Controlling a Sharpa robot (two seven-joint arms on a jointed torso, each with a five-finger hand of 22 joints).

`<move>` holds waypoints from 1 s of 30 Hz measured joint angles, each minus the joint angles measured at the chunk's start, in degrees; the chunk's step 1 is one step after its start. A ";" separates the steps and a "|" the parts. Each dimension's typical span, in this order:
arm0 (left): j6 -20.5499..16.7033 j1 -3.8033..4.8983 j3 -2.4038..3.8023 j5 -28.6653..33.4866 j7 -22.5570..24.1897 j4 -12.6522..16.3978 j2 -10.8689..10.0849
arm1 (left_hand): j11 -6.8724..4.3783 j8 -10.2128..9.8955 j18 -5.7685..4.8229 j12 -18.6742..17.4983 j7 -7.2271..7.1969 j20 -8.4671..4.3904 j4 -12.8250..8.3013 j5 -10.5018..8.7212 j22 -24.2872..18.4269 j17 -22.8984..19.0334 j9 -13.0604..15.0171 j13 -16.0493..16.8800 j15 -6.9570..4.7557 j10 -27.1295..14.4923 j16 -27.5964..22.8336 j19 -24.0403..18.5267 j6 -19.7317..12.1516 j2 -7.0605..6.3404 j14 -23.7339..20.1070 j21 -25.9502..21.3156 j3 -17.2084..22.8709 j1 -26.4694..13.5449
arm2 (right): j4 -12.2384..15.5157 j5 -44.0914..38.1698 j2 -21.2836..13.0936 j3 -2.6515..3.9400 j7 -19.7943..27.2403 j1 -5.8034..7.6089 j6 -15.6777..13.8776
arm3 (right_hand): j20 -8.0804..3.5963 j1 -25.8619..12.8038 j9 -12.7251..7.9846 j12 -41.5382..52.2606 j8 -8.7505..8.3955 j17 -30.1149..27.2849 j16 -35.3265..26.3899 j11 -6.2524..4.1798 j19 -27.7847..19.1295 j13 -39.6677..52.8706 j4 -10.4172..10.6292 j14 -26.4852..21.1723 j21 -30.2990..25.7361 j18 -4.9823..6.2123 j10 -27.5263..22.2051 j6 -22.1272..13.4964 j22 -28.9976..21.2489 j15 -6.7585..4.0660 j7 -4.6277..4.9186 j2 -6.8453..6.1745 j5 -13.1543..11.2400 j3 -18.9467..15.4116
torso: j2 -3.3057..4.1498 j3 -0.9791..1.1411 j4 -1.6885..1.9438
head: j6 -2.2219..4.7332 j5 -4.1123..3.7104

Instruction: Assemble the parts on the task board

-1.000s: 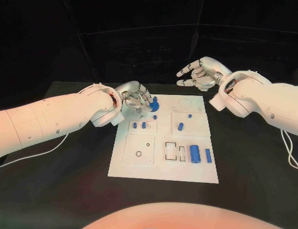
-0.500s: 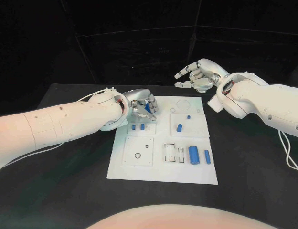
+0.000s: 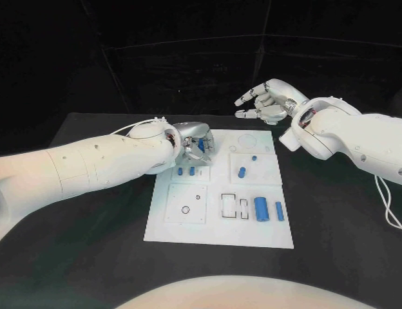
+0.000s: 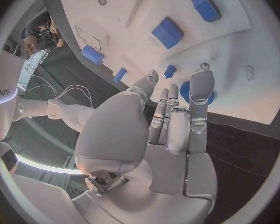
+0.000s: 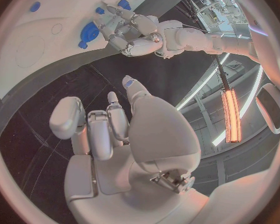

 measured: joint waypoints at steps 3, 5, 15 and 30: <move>0.70 0.00 0.00 -0.61 -0.51 -0.28 0.41 | 0.00 0.00 0.01 -0.20 -0.21 0.00 -0.06 0.00 0.22 0.00 0.00 -0.06 0.00 0.41 0.00 0.00 0.21 0.24 0.00 0.10 0.38 0.24 | 0.01 0.00 0.01 0.00 0.00 0.00 0.00 | 0.00 0.00 0.00 0.00 0.00 0.00 0.00 0.00 0.00 0.00 0.00 0.00 0.00 0.00 0.00 0.00 0.00 0.00 0.00 0.00 0.00 0.00 | -0.01 0.00 0.00 | -0.04 -0.10; 1.16 0.00 0.00 -0.95 -0.84 -0.45 0.64 | 0.00 0.00 0.00 -0.34 -0.08 -0.15 -0.30 0.00 0.48 0.00 0.00 -0.06 0.00 0.40 0.00 0.26 0.48 0.45 0.00 0.43 0.62 0.45 | 0.01 0.00 0.01 0.00 0.00 0.00 0.00 | 0.00 0.00 0.00 0.00 0.00 0.00 0.00 0.00 0.00 0.00 0.00 0.00 0.00 0.00 0.00 0.00 0.00 0.00 0.00 0.00 0.00 0.00 | -0.02 0.01 0.00 | -0.09 -0.16; 3.47 0.00 0.01 -2.55 -2.66 -1.45 1.54 | -0.12 -0.47 0.02 -1.00 -0.42 -0.23 -0.63 0.00 2.02 0.06 0.01 -0.06 -0.19 1.32 0.00 0.63 1.21 0.85 0.19 1.84 2.06 0.85 | 0.03 0.00 0.10 0.00 -0.02 0.00 0.00 | 0.00 0.00 0.00 0.00 0.00 0.00 0.00 0.00 0.00 0.01 0.00 0.00 0.00 0.00 0.00 0.00 0.00 0.00 0.00 0.00 -0.01 0.00 | -0.04 0.01 0.05 | -0.23 -0.32; 5.44 0.14 0.14 -3.60 -3.96 -1.93 1.96 | -0.32 -0.70 -0.80 -1.29 -0.34 -0.39 -0.75 0.00 3.01 0.05 -0.05 -0.10 -0.19 1.52 0.22 0.79 1.53 0.84 0.19 2.79 3.00 0.85 | 0.01 0.00 0.08 0.00 -0.11 0.00 0.00 | 0.00 0.00 0.00 0.00 -0.01 0.04 0.00 0.00 0.00 0.01 0.00 0.00 0.00 0.00 0.00 0.00 0.01 0.00 0.00 0.00 -0.02 0.00 | -0.05 -0.02 0.12 | -0.49 -0.36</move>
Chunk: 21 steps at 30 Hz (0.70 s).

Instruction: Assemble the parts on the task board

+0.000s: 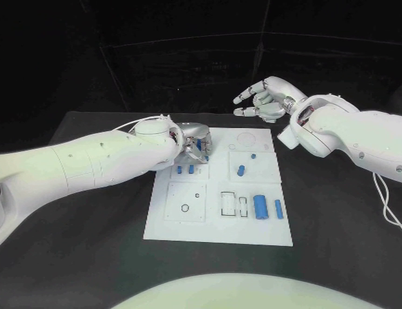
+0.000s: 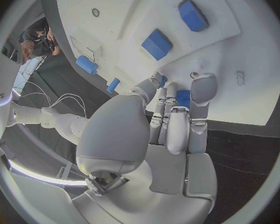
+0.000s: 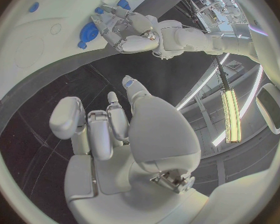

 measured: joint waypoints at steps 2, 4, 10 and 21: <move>0.24 0.03 0.03 -0.04 -0.03 -0.02 0.00 | 0.02 0.00 0.00 -0.30 -0.09 0.16 -0.03 0.00 0.33 0.00 0.00 0.00 0.00 0.42 0.00 0.23 0.09 0.00 0.00 0.23 0.17 0.00 | 0.00 0.00 0.02 0.00 -0.01 0.00 0.00 | 0.00 0.00 0.00 0.00 0.00 0.00 0.00 0.00 0.00 0.00 0.00 0.00 0.00 0.00 0.00 0.00 0.00 0.00 0.00 0.00 0.00 0.00 | 0.00 0.00 0.01 | -0.02 -0.03; 0.43 0.06 0.05 -0.07 -0.03 -0.02 0.00 | -0.07 -0.22 0.00 -0.42 -0.21 0.16 0.05 0.00 0.79 0.00 0.00 0.00 0.00 0.76 0.00 0.23 0.60 0.00 0.00 0.62 0.73 0.00 | 0.00 0.00 0.03 0.00 -0.02 0.00 0.01 | 0.00 0.00 0.00 0.00 0.00 0.00 0.00 0.00 0.00 0.00 0.00 0.00 0.00 0.00 0.00 0.00 0.00 0.00 0.00 0.00 0.00 0.00 | 0.00 0.00 0.01 | -0.04 -0.03; 1.39 0.12 0.08 -0.16 0.16 -0.01 0.13 | -0.58 -0.22 0.00 -0.89 -0.69 -0.08 0.23 0.00 2.19 -0.01 0.07 0.02 -0.21 2.77 0.00 0.48 2.17 0.41 0.21 1.86 1.99 -0.41 | -0.01 0.00 0.11 0.00 -0.03 0.00 0.01 | 0.00 0.00 0.00 0.00 0.00 -0.01 0.00 0.00 0.00 0.02 0.00 0.00 0.00 0.00 0.00 0.00 0.00 0.00 0.00 0.00 0.17 0.00 | 0.00 0.00 0.01 | -0.09 -0.04; 1.80 0.14 0.09 -0.21 0.81 -0.35 0.22 | -1.31 -0.51 0.00 -2.26 -1.08 -0.45 0.00 0.00 4.05 -0.03 0.23 0.07 -0.64 5.65 0.23 0.85 4.62 1.33 0.21 3.29 4.43 -0.57 | -0.03 0.00 0.16 0.00 -0.05 0.00 0.00 | 0.00 -0.31 0.00 0.00 0.00 -0.02 0.00 0.00 0.00 0.08 0.18 0.00 0.00 0.00 0.00 0.00 0.00 0.00 0.00 0.31 0.29 0.18 | 0.00 -0.02 0.01 | -0.16 -0.05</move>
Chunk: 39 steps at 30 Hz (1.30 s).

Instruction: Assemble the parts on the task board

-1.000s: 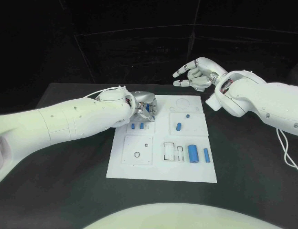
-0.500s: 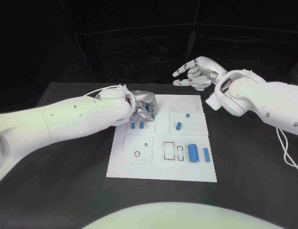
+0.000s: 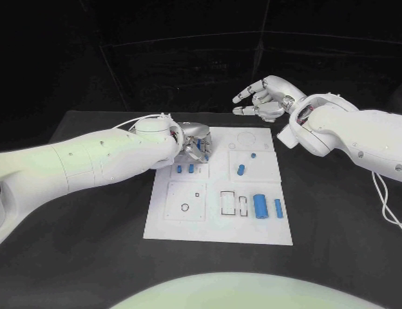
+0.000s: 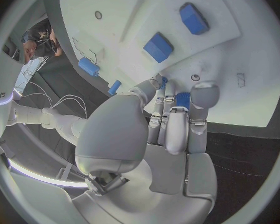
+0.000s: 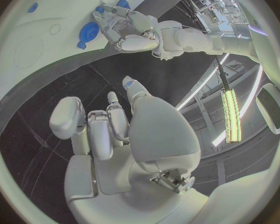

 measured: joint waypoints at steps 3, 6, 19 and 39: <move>-0.36 -0.06 -0.04 0.00 0.26 -0.02 -0.03 | 0.09 -0.03 0.00 -0.27 -0.09 0.00 -0.10 0.00 0.39 0.03 0.06 0.00 0.00 0.50 0.00 0.00 0.13 0.00 0.00 0.32 0.54 0.00 | -0.02 0.00 0.01 0.00 0.00 0.00 0.00 | 0.00 0.00 0.00 0.00 0.00 0.00 0.00 0.00 0.00 0.00 0.00 0.00 0.00 0.00 0.00 0.00 0.00 0.00 0.00 0.00 0.00 0.00 | 0.00 -0.01 0.00 | -0.03 0.00; -0.93 -0.15 -0.08 0.08 0.52 0.16 -0.23 | 0.19 -0.17 -0.07 -0.82 0.09 -0.20 -0.45 -0.01 0.80 0.10 0.06 0.00 0.00 0.82 0.00 0.20 0.50 0.23 0.00 0.76 1.36 0.23 | -0.06 0.00 0.07 0.00 0.00 0.00 0.00 | 0.00 -0.22 0.00 0.00 0.00 0.00 0.00 0.00 0.00 0.00 0.15 0.00 0.00 0.00 0.00 0.00 0.00 0.00 0.00 0.22 0.00 0.15 | 0.00 -0.01 0.00 | -0.02 0.00; -4.61 -0.32 2.34 2.92 1.96 5.21 -4.69 | 0.30 -0.60 -0.87 -1.79 0.31 -0.21 -1.78 -0.06 1.93 0.06 0.02 -0.01 0.01 1.12 0.11 0.21 0.71 0.71 0.00 1.43 3.30 0.72 | -0.10 0.00 0.05 0.00 -0.02 0.00 -0.03 | 0.00 -0.22 0.00 0.00 0.23 -0.01 0.00 0.00 0.00 0.00 0.15 0.00 0.00 -0.01 0.00 0.00 0.00 0.00 0.00 0.22 0.22 0.15 | -0.08 -0.04 0.10 | 0.48 0.21; -4.24 -0.32 4.11 7.53 1.47 9.02 -13.02 | 0.51 -0.83 -0.87 -2.18 0.51 -0.20 -2.07 -0.07 2.21 0.11 -0.08 0.04 0.01 1.32 0.25 0.20 0.91 0.70 0.00 1.71 3.78 0.72 | -0.14 0.00 0.09 0.00 -0.02 0.00 -0.03 | 0.00 -0.22 0.00 0.00 0.23 -0.02 0.00 0.00 0.00 0.00 0.15 0.00 0.00 0.00 0.00 0.00 0.00 0.00 0.00 0.22 0.22 0.15 | -0.01 -0.02 0.10 | 0.71 1.12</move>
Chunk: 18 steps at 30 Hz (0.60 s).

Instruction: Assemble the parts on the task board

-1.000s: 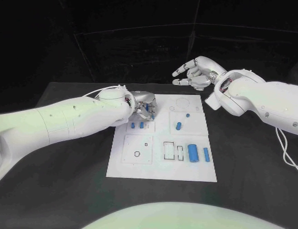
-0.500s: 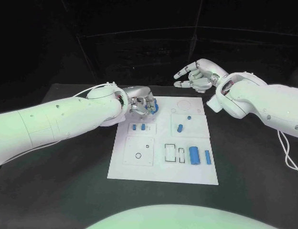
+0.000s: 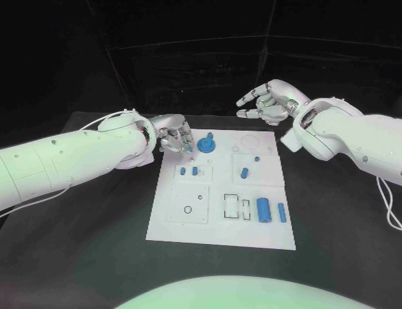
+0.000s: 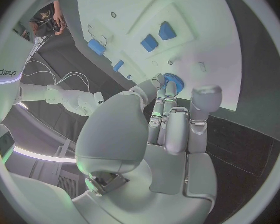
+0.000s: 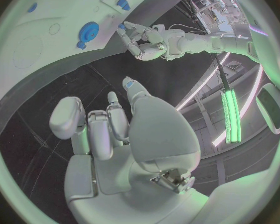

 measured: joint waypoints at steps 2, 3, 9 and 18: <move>0.54 -0.03 0.00 0.15 -0.19 -0.14 0.02 | 0.00 0.00 0.00 0.00 0.00 0.00 0.00 0.00 0.00 0.00 0.00 0.00 0.00 0.00 0.00 0.00 0.00 0.00 0.00 0.00 0.00 0.00 | -0.01 0.00 0.04 0.00 0.00 0.00 0.00 | 0.00 0.00 0.00 0.00 0.00 0.00 0.00 0.00 0.00 0.00 0.10 0.00 0.00 0.00 0.00 0.00 -0.04 0.00 0.00 0.00 0.00 0.10 | 0.04 -0.02 -0.05 | 0.02 0.04; 0.90 -0.07 0.00 0.22 -0.30 -0.30 0.12 | 0.00 0.00 0.00 0.00 0.00 0.00 0.00 0.00 0.00 0.00 0.00 0.00 0.00 0.00 0.00 0.00 0.00 0.00 0.00 0.00 0.00 0.00 | -0.04 0.00 0.05 0.00 0.00 0.00 0.00 | 0.00 0.00 0.00 0.00 0.00 0.00 0.00 0.00 0.00 0.00 0.17 0.00 0.00 0.00 0.00 0.00 -0.08 0.00 0.00 0.00 0.00 0.17 | 0.04 -0.02 -0.07 | -0.01 0.04; 2.04 -0.64 -0.08 0.39 -0.72 -1.35 0.86 | 0.00 -0.02 0.00 0.00 0.00 0.00 0.00 0.00 0.00 -0.27 -0.01 0.00 0.00 0.00 0.00 0.00 -0.01 0.00 0.00 0.00 0.00 0.00 | -0.11 0.00 0.16 0.00 0.00 -0.01 0.01 | 0.00 0.00 0.00 0.00 0.00 0.00 0.00 0.00 0.00 0.00 0.17 0.00 0.00 0.00 0.00 0.00 -0.09 0.00 0.00 0.00 0.00 0.17 | 0.04 0.00 -0.11 | -0.17 0.04; 2.44 -1.34 -0.12 0.31 -1.17 -2.38 1.78 | 0.00 -0.21 0.01 -0.24 -0.01 0.00 0.16 0.00 -0.01 -0.36 -0.05 -0.01 0.00 0.00 0.00 0.00 -0.02 -0.01 0.00 0.00 0.16 0.00 | -0.15 0.00 0.19 0.00 0.00 -0.01 0.01 | 0.00 0.00 0.00 0.00 0.00 0.00 0.00 0.00 0.00 0.00 0.16 0.00 0.00 0.00 0.00 0.00 -0.08 0.00 0.00 0.00 0.00 0.16 | 0.02 0.03 -0.14 | -0.31 -0.04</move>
